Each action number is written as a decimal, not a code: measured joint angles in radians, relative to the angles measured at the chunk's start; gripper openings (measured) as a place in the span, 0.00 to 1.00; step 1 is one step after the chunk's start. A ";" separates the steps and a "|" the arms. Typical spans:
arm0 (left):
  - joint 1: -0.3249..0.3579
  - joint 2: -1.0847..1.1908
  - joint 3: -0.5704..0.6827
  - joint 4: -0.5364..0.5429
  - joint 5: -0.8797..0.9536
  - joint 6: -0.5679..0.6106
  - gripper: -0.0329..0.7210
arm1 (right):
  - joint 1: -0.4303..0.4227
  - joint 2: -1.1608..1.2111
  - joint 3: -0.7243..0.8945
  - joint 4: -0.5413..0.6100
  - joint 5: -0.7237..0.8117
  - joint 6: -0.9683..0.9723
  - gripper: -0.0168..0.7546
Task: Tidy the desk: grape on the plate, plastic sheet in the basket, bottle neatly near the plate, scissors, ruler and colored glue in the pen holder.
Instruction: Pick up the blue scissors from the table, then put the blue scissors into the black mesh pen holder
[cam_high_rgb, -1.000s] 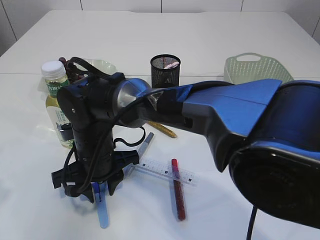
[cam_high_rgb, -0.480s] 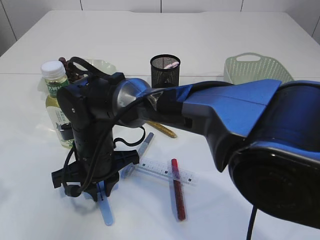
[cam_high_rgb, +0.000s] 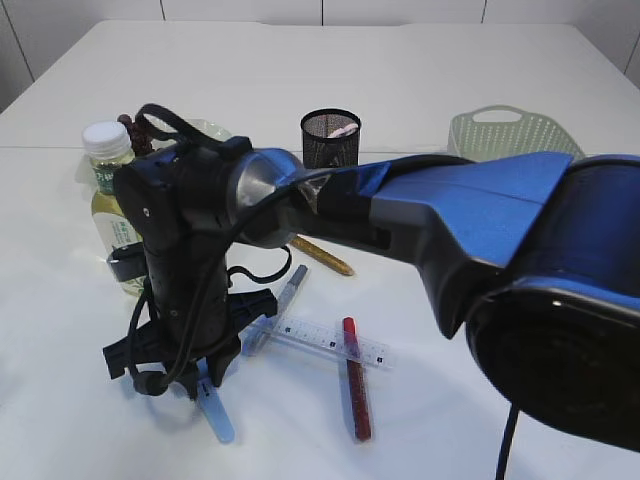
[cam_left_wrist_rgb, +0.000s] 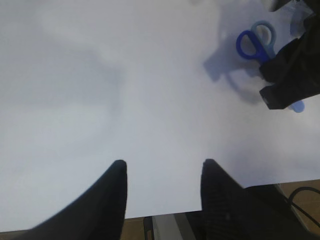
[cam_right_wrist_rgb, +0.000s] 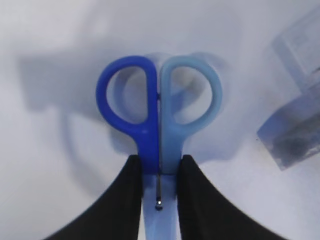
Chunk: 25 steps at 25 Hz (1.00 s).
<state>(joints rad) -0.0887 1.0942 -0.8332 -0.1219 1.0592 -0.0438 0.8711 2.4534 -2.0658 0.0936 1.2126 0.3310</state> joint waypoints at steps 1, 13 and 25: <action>0.000 0.000 0.000 0.000 0.000 0.000 0.51 | -0.002 -0.005 0.000 0.000 0.002 -0.007 0.24; 0.000 0.000 0.000 0.000 0.000 0.019 0.51 | -0.172 -0.183 -0.012 0.169 0.008 -0.152 0.24; 0.000 0.000 0.000 0.000 0.000 0.021 0.51 | -0.529 -0.323 -0.012 0.422 0.020 -0.397 0.24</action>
<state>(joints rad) -0.0887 1.0942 -0.8332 -0.1219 1.0592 -0.0228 0.3422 2.1301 -2.0780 0.5153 1.2325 -0.0657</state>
